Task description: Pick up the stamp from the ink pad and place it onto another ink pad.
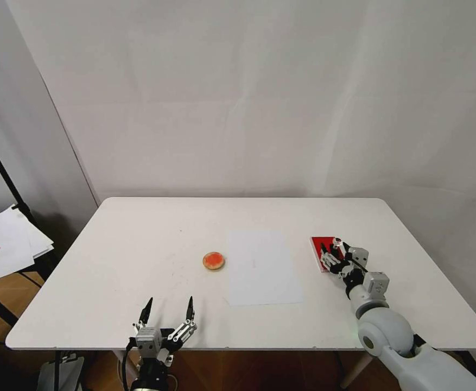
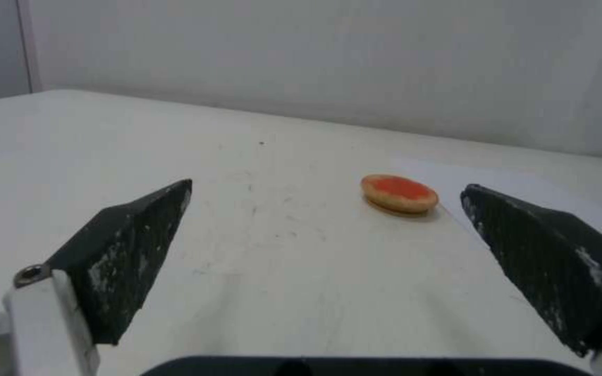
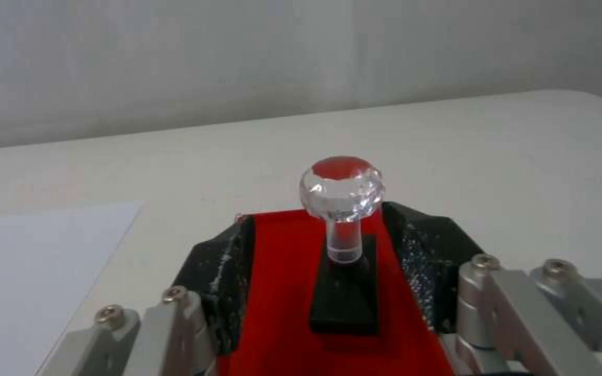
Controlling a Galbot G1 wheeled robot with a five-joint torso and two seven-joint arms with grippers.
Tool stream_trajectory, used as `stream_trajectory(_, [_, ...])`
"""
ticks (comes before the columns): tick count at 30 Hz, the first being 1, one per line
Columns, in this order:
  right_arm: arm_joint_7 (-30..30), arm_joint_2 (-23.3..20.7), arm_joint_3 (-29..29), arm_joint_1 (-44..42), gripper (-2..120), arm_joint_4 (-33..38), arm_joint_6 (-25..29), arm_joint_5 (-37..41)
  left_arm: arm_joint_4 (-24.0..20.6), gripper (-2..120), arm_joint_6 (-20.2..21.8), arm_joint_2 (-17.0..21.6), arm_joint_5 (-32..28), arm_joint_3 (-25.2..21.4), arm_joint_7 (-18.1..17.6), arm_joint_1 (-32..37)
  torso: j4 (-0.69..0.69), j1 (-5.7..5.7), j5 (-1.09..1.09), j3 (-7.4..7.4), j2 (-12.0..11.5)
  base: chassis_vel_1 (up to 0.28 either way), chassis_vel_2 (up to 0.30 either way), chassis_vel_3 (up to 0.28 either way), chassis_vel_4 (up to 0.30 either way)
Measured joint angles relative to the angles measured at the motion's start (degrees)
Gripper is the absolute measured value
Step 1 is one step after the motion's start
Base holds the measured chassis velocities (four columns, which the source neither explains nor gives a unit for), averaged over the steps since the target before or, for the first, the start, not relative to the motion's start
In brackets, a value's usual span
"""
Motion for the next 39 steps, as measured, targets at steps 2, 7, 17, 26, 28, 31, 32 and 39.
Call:
stream_trajectory(2, [0.1, 0.1, -0.1, 0.0, 40, 0.0, 0.0, -0.1, 0.0, 102, 0.0, 0.0, 0.0, 0.0, 0.0, 0.0, 0.0, 0.0, 0.0, 0.0, 0.0, 0.0, 0.0, 0.0, 0.0])
stream_trajectory(7, [0.3, 0.1, -0.2, 0.1, 22, 0.0, 0.1, -0.2, 0.0, 102, 0.0, 0.0, 0.0, 0.0, 0.0, 0.0, 0.0, 0.0, 0.0, 0.0, 0.0, 0.0, 0.0, 0.0, 0.0])
stream_trajectory(17, [0.3, -0.2, -0.1, 0.0, 8, 0.5, 0.6, -0.2, 0.0, 102, 0.0, 0.0, 0.0, 0.0, 0.0, 0.0, 0.0, 0.0, 0.0, 0.0, 0.0, 0.0, 0.0, 0.0, 0.0])
stream_trajectory(26, [0.1, -1.7, -0.3, -1.2, 8, 6.4, 1.1, 0.2, 0.0, 102, 0.0, 0.0, 0.0, 0.0, 0.0, 0.0, 0.0, 0.0, 0.0, 0.0, 0.0, 0.0, 0.0, 0.0, 0.0])
stream_trajectory(28, [0.1, -2.6, -0.9, -1.7, 8, 9.2, 1.0, 0.9, 0.0, 102, 0.0, 0.0, 0.0, 0.0, 0.0, 0.0, 0.0, 0.0, 0.0, 0.0, 0.0, 0.0, 0.0, 0.0, 0.0])
stream_trajectory(31, [0.0, -3.7, -2.0, -2.5, 8, 12.5, 0.9, 1.7, 0.0, 102, 0.0, 0.0, 0.0, 0.0, 0.0, 0.0, 0.0, 0.0, -0.01, 0.0, 0.0, 0.0, 0.0, 0.0, 0.0])
stream_trajectory(32, [-0.3, -4.1, -2.6, -2.9, 8, 13.6, 0.9, 1.8, 0.0, 102, 0.0, 0.0, 0.0, 0.0, 0.0, 0.0, 0.0, 0.0, -0.01, 0.0, 0.0, 0.0, 0.0, 0.0, 0.0])
stream_trajectory(39, [-2.0, -6.2, -8.2, -3.8, 8, 16.4, 2.2, 1.8, 0.0, 102, 0.0, 0.0, 0.0, 0.0, 0.0, 0.0, 0.0, 0.0, 0.0, 0.0, 0.0, 0.0, 0.0, 0.0, 0.0])
